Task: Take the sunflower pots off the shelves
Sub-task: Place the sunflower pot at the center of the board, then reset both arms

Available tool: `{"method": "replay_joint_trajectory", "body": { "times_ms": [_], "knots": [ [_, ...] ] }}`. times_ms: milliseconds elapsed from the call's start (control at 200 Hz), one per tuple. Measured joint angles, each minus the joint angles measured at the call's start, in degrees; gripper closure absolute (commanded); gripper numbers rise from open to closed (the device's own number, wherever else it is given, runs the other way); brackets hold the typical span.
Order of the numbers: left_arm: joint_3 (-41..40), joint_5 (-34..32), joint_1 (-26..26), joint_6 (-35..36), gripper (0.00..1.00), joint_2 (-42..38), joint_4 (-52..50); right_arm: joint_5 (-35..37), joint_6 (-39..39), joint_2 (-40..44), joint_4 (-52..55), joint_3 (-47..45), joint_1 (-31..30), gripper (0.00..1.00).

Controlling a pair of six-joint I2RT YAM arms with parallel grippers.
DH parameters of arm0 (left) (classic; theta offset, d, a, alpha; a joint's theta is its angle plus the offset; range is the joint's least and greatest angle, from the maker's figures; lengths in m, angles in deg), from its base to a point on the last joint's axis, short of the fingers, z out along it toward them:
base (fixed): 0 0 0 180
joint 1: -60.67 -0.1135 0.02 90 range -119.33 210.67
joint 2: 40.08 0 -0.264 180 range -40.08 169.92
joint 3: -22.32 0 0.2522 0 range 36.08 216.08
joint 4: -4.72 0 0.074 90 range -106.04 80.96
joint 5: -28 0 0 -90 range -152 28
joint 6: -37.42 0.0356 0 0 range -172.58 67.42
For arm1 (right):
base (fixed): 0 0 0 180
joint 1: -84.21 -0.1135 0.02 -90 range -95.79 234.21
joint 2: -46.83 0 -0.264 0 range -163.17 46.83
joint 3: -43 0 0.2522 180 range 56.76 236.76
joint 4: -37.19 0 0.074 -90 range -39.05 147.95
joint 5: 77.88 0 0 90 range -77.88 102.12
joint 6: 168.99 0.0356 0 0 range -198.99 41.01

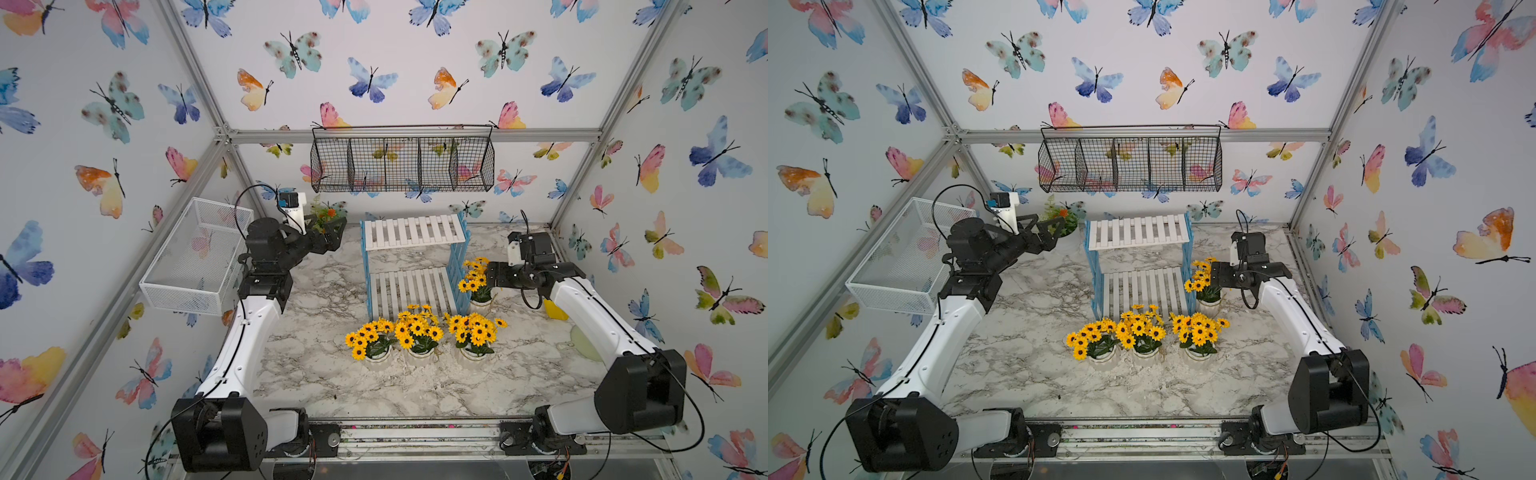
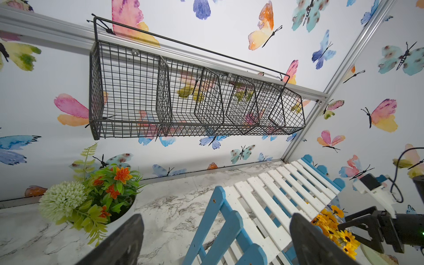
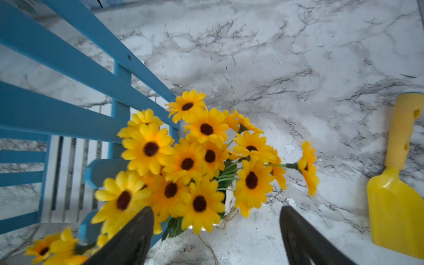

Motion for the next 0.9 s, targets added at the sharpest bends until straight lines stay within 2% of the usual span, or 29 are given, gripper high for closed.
{"method": "replay_joint_trajectory", "body": {
  "times_ms": [225, 500, 641, 901],
  "knots": [
    [0.0, -0.37, -0.02, 0.0, 0.02, 0.0, 0.02, 0.33, 0.15, 7.13, -1.9, 0.17, 0.98, 0.02],
    [-0.33, -3.02, -0.26, 0.02, 0.02, -0.11, 0.17, -2.32, 1.57, 2.45, -14.51, -2.91, 10.67, 0.02],
    [-1.68, -5.44, -0.42, 0.04, 0.02, -0.55, 0.24, -3.91, 0.57, 0.7, -26.1, -9.68, 11.45, 0.02],
    [-2.19, -7.58, -0.42, 0.13, 0.02, -1.09, 0.22, -3.17, -2.67, 0.94, -52.13, -32.2, 12.68, 0.02]
  ]
}}
